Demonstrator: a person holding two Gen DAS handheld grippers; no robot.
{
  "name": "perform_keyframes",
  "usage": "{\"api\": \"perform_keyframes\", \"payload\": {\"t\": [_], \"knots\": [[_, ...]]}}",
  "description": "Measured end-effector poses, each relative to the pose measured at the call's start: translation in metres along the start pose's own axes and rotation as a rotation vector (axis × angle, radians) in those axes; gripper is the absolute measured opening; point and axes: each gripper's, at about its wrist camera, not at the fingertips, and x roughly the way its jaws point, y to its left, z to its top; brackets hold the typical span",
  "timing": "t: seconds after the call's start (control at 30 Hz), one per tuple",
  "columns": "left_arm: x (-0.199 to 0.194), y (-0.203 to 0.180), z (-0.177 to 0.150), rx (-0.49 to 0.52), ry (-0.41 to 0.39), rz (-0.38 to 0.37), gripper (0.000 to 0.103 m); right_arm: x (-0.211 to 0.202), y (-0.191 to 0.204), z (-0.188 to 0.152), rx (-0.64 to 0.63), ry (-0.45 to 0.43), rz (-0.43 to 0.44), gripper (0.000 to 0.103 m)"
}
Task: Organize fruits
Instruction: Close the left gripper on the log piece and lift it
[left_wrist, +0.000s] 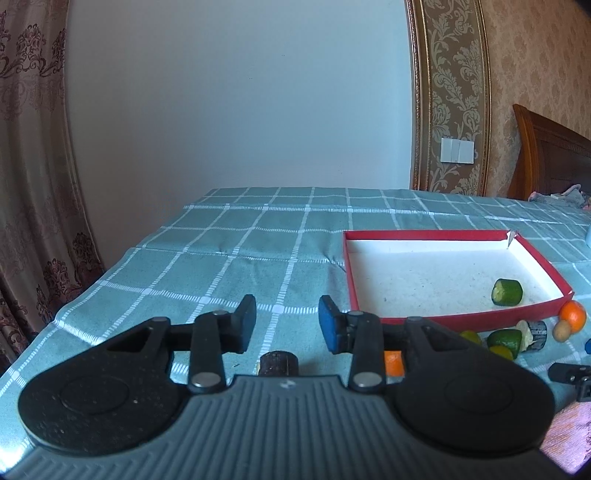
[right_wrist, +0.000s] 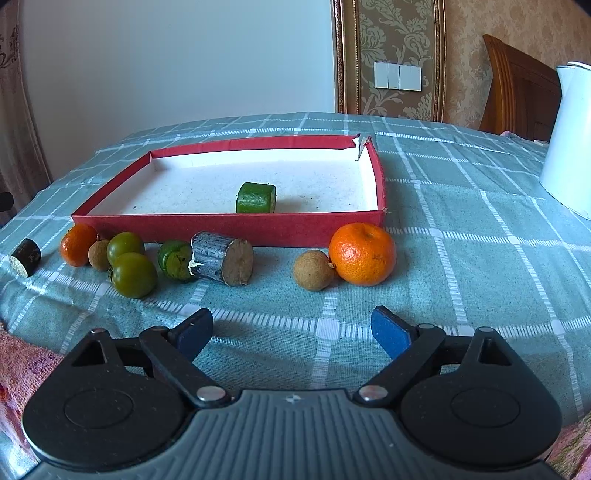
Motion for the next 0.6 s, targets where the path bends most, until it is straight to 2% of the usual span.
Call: {"api": "perform_keyframes", "payload": {"t": [0.03,0.07,0.43,0.5,0.53,0.6], "knots": [[0.0,0.003,-0.003,0.002,0.003,0.006,0.046,0.0,-0.001,0.0,0.006,-0.002,0.005,0.093],[0.002,0.005,-0.006,0.003,0.013,0.009,0.047,0.0,-0.002,0.0,0.011,-0.004,0.009,0.093],[0.047,0.008,-0.039,0.009,0.163,0.025,0.049,0.0,-0.005,0.0,0.026,-0.011,0.015,0.093],[0.051,0.009,-0.042,0.003,0.178,0.024,0.041,-0.001,-0.005,0.0,0.024,-0.011,0.013,0.093],[0.052,0.01,-0.043,-0.001,0.184,0.02,0.032,-0.001,-0.006,0.0,0.022,-0.011,0.012,0.093],[0.053,0.011,-0.043,-0.004,0.187,0.025,0.031,-0.001,-0.005,-0.001,0.021,-0.011,0.011,0.093]]}}
